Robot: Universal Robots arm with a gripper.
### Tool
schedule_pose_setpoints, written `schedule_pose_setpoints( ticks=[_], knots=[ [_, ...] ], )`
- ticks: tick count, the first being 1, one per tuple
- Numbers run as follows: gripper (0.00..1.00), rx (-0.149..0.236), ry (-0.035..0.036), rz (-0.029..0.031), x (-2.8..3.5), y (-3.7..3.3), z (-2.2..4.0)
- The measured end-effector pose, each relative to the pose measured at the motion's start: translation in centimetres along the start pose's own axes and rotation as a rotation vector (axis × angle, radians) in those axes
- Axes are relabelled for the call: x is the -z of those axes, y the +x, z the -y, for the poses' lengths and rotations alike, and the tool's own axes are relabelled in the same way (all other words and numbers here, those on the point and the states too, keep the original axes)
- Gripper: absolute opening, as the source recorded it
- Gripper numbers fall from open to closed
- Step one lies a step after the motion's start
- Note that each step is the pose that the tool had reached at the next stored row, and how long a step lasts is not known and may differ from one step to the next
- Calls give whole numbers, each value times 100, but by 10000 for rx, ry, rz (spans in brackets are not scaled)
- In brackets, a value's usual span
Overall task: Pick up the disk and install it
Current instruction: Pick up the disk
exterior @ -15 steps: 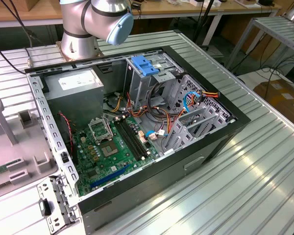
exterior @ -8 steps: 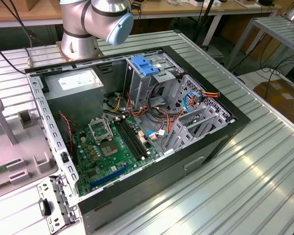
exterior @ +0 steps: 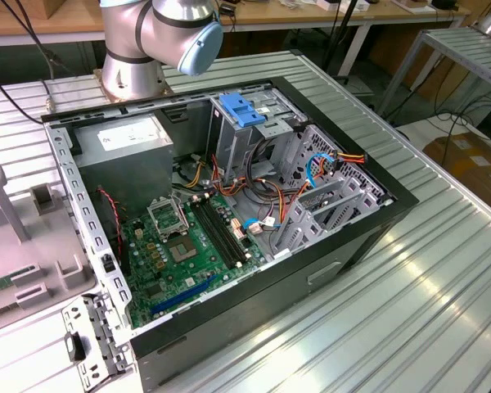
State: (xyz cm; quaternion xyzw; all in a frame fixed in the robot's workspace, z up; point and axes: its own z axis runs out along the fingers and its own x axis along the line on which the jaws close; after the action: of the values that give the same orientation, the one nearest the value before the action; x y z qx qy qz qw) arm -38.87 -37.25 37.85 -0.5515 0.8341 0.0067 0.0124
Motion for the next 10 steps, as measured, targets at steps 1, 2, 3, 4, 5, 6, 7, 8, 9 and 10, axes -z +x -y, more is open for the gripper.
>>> schedule_pose_setpoints(
  ticks=[1,2,3,4,5,6,7,8,9,10],
  knots=[
    [11,111,-3,0,0,0,0],
    [11,220,-6,0,0,0,0],
    [11,305,-9,1,0,0,0],
    [11,431,-12,0,0,0,0],
    [11,511,-14,1,0,0,0],
    [11,645,-18,1,0,0,0],
    [11,724,-21,1,0,0,0],
    [11,793,-23,1,0,0,0],
    [11,939,-26,2,0,0,0],
    [11,1020,-29,2,0,0,0]
  ],
)
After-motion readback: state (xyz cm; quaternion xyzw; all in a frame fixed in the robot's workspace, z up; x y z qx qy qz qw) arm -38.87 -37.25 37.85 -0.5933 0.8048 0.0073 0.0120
